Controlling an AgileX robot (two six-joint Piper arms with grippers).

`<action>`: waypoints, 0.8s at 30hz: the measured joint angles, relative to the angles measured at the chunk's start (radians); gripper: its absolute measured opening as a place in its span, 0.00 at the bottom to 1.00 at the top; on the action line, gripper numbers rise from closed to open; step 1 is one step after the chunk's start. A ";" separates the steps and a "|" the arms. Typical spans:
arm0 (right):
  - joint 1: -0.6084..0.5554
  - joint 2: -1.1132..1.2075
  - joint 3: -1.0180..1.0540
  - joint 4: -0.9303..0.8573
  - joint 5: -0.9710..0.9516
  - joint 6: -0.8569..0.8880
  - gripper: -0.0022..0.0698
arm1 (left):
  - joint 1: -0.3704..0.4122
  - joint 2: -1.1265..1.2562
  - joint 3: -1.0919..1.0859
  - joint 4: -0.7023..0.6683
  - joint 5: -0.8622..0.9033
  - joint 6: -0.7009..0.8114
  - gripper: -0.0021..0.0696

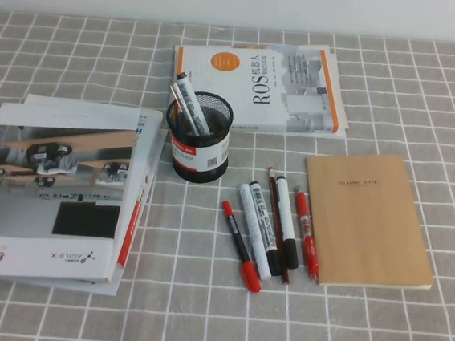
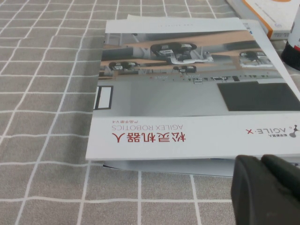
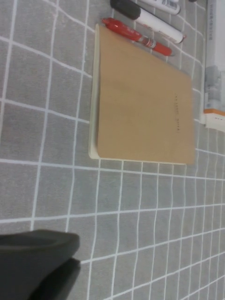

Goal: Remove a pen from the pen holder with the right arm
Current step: 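Take a marker out of the pen holder and lay it on the table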

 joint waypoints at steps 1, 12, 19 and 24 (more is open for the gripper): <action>0.000 0.000 0.000 0.000 0.003 -0.003 0.01 | 0.000 0.000 0.000 0.000 0.000 0.000 0.02; 0.000 0.000 0.000 0.015 0.007 -0.002 0.01 | 0.000 0.000 0.000 0.000 0.000 0.000 0.02; 0.000 0.000 0.000 0.019 0.007 -0.002 0.01 | 0.000 0.000 0.000 0.000 0.000 0.000 0.02; 0.000 0.000 0.000 0.019 0.007 -0.002 0.01 | 0.000 0.000 0.000 0.000 0.000 0.000 0.02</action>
